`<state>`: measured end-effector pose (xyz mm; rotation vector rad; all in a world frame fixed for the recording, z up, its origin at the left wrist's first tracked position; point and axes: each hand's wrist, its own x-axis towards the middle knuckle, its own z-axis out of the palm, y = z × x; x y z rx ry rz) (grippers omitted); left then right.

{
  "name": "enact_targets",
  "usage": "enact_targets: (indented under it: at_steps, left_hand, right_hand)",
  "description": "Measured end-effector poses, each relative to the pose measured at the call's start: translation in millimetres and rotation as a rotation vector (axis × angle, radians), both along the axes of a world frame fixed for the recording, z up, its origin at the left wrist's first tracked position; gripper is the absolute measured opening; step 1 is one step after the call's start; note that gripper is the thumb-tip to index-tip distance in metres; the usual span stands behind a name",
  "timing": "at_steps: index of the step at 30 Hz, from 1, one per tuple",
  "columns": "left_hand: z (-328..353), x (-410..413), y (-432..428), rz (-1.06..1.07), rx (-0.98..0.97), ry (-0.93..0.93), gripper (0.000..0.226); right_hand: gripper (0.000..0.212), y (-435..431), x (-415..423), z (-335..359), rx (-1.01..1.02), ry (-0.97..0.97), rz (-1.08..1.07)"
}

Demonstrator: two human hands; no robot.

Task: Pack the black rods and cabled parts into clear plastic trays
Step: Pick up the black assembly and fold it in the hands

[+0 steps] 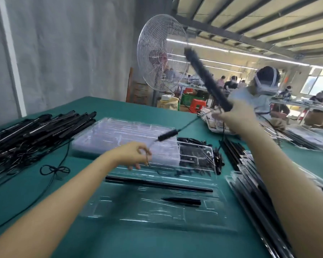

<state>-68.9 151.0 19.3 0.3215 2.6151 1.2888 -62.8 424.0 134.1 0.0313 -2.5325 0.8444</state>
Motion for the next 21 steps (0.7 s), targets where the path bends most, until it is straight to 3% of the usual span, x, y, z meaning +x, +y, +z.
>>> enact_targets:
  at_steps: [3,5,8,15,18,21]
  left_hand:
    - [-4.7,-0.4,-26.3,0.100,0.023,-0.134,0.015]
    - [0.1,2.8,-44.8,0.152,0.047,-0.118,0.012]
    - [7.0,10.4,-65.2,0.165,0.082,-0.126,0.017]
    - [4.1,23.7,-64.0,0.146,0.111,-0.124,0.020]
    - [-2.9,28.6,-52.6,0.084,0.087,-0.154,0.020]
    - [-8.1,33.1,-47.8,0.012,0.075,-0.170,0.021]
  right_hand:
    - [0.062,21.9,-22.9,-29.0,0.108,-0.259,-0.101]
    - [0.043,41.0,-29.4,-46.7,0.190,-0.219,-0.290]
    - [0.027,60.4,-33.4,-53.7,0.066,-0.057,-0.437]
    - [0.036,53.8,-37.5,-10.2,-0.042,0.205,-0.415]
    - [0.037,49.8,-41.0,5.8,0.032,0.091,-0.321]
    - [0.031,46.3,-36.8,7.0,0.278,-0.145,-0.193]
